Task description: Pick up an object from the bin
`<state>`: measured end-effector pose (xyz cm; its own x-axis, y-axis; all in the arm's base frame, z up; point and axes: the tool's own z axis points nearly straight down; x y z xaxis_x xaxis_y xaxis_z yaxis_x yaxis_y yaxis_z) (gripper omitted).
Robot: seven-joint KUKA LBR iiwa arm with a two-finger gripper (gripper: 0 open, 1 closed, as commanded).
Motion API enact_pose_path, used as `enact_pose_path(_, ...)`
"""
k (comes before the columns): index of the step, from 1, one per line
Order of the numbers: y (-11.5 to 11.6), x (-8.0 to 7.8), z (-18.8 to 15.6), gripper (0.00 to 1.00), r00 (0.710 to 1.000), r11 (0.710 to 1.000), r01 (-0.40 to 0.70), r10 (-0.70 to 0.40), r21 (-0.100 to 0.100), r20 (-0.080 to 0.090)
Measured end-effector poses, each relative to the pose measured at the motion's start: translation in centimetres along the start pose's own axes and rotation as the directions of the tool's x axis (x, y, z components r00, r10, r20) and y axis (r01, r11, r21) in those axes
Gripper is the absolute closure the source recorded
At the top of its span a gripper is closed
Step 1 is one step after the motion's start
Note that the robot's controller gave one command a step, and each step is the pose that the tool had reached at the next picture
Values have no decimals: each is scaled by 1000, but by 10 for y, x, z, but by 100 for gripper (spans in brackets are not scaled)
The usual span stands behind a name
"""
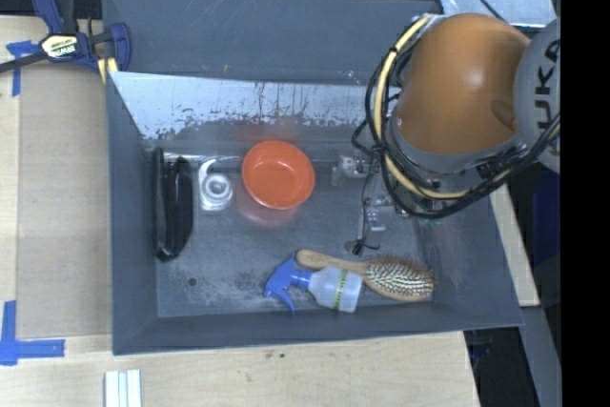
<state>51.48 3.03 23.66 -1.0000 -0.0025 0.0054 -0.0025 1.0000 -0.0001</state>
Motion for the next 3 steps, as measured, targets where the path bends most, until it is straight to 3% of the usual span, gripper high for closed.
enact_pose_path(1, 0, -1, -4, 0, 1000, 1000, -1, 1, -1, 9)
enact_pose_path(2, 28, 22, 131, 0, 1000, 1000, 17, -17, -1, 13)
enact_pose_path(3, 40, 30, 79, 0, 993, 994, 113, -113, 1, 22)
